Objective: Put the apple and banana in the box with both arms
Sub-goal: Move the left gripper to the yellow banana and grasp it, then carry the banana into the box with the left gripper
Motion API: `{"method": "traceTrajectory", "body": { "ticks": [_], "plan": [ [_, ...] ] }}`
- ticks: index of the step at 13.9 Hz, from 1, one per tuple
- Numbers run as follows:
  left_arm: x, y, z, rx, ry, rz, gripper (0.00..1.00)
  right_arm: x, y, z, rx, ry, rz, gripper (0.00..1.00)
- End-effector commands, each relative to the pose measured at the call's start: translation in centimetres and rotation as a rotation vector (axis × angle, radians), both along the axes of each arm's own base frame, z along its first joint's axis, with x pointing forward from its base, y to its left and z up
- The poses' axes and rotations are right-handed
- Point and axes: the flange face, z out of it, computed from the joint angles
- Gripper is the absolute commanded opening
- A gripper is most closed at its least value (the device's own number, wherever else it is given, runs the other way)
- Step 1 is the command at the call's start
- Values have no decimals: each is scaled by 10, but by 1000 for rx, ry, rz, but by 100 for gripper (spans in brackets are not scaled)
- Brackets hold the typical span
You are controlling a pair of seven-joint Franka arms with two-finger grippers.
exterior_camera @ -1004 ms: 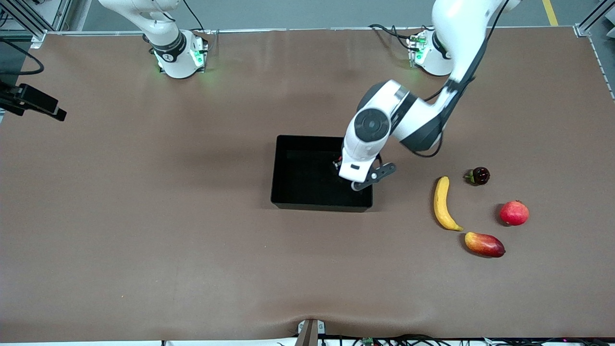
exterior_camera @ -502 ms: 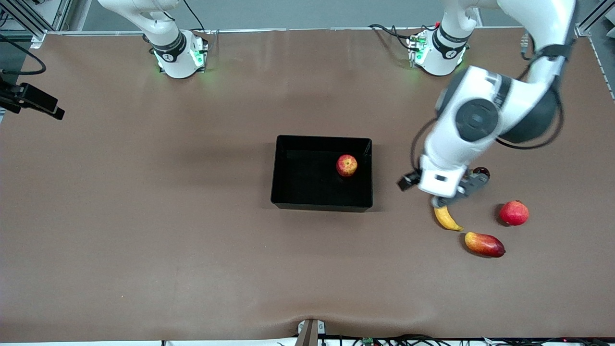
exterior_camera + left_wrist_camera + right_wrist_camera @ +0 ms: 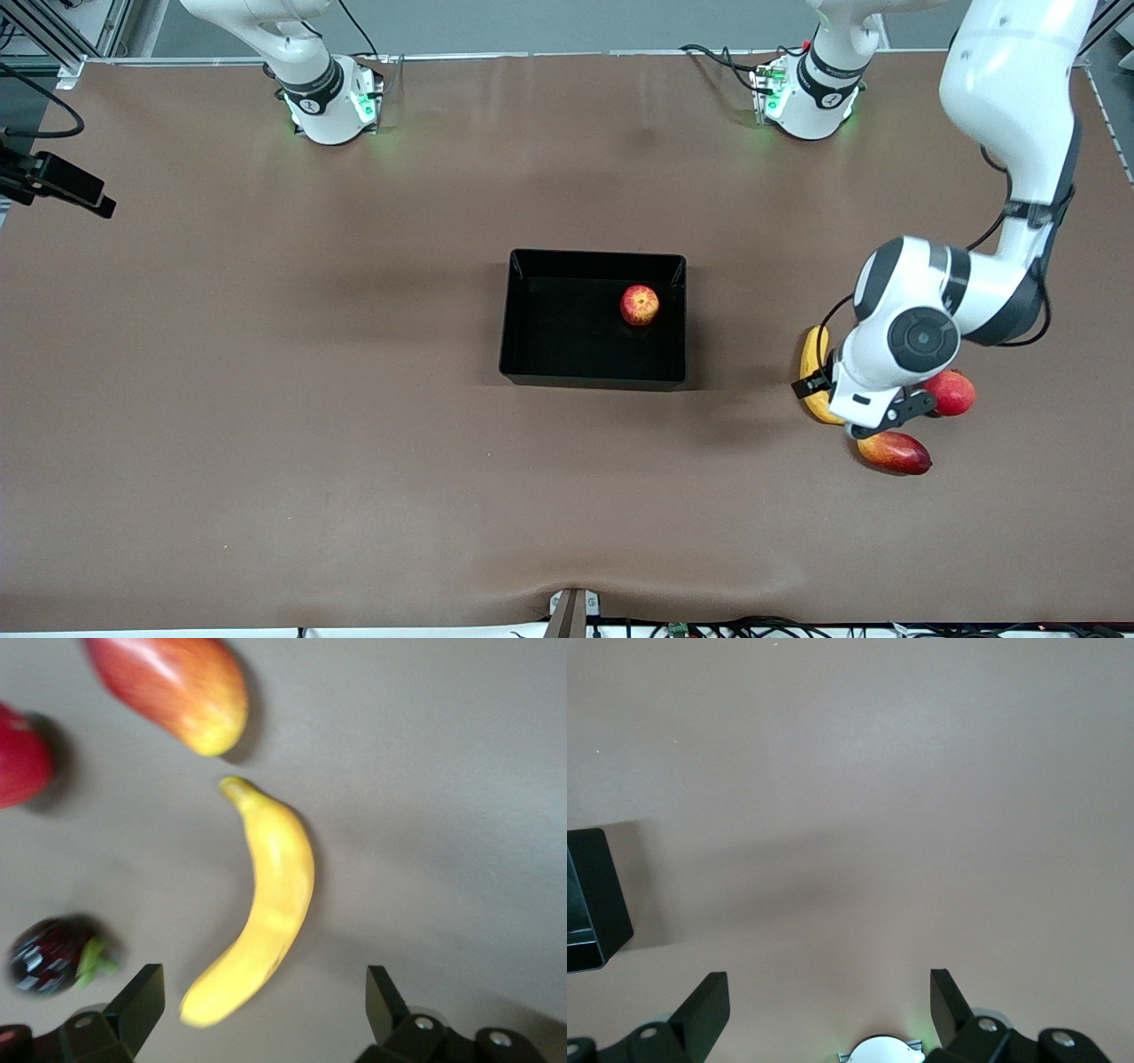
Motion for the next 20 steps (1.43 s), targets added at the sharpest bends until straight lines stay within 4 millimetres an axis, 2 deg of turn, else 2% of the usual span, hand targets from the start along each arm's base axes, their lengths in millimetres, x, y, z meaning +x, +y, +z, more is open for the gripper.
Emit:
{"method": "traceTrajectory", "body": {
  "ticks": [1,4,9,10,11,12,13,14,16,17,20],
  "plan": [
    [-1,-6,-36,-16,18,-62,100,-11,3,3,-2,-6,13,100],
    [-10,-7,-60,-16,59,-91,100,-9,5,4,11,-18,15,100],
    [-19,-1,-70,25,78,-126,100,-8,3,3,23,-23,77,100],
    [-19,2,-71,24,81,-121,76,-8,3,3,23,-23,77,100],
    [-19,2,-71,24,81,-119,36,-8,3,3,23,-23,77,100],
    [-19,3,-70,24,79,-116,4,-8,3,3,23,-22,77,100],
    [-18,6,-65,27,76,-103,0,-8,3,3,23,-22,77,100],
    [-17,6,-58,30,70,-96,0,-8,3,3,22,-22,77,100],
    [-16,3,-27,39,60,-94,0,-8,1,3,22,-22,74,100],
    [-16,-10,-2,38,53,-102,0,-8,2,3,22,-20,75,100],
    [-26,-74,80,-23,23,-135,0,-8,2,3,23,-22,76,100]
  ]
}}
